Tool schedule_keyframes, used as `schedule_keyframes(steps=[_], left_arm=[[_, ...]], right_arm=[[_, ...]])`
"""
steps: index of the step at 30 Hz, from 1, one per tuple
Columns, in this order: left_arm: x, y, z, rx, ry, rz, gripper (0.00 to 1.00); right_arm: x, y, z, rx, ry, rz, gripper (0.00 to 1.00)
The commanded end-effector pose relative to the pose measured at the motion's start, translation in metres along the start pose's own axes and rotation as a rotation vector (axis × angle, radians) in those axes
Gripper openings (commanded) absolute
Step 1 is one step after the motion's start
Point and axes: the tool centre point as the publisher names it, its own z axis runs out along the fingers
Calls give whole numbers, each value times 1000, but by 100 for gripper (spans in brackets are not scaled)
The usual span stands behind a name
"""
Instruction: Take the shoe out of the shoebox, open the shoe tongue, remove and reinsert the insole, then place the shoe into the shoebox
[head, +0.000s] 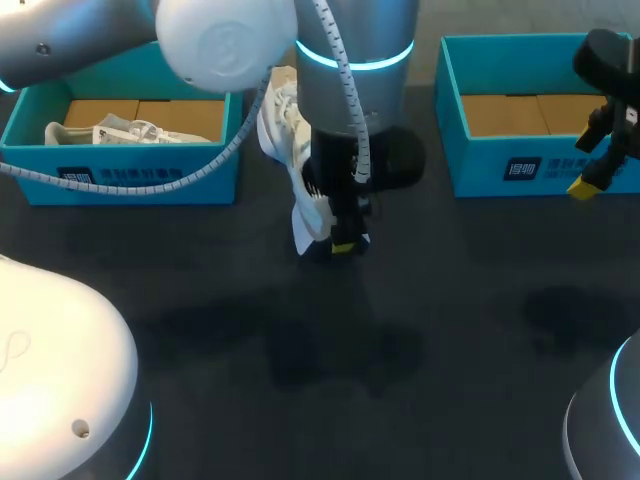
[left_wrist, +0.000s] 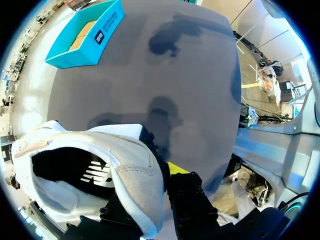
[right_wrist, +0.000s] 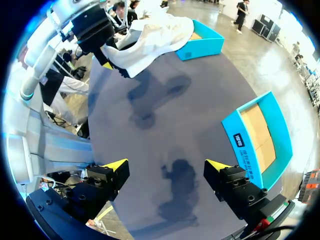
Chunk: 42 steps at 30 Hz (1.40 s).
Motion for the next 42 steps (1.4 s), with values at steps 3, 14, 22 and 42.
schedule_keyframes(steps=[3,14,22,42], left_arm=[[0,0,-1,0,0,0,0],[-35,30,-12,-13,71,88,0],[-88,70,-21,-11,105,134,0],[-240,190,-24,-15,92,192,0]], right_arm=[[-2,2,0,5,3,2,100],[-2,2,0,5,3,2,100],[-2,2,0,5,3,2,100],[-2,2,0,5,3,2,100]])
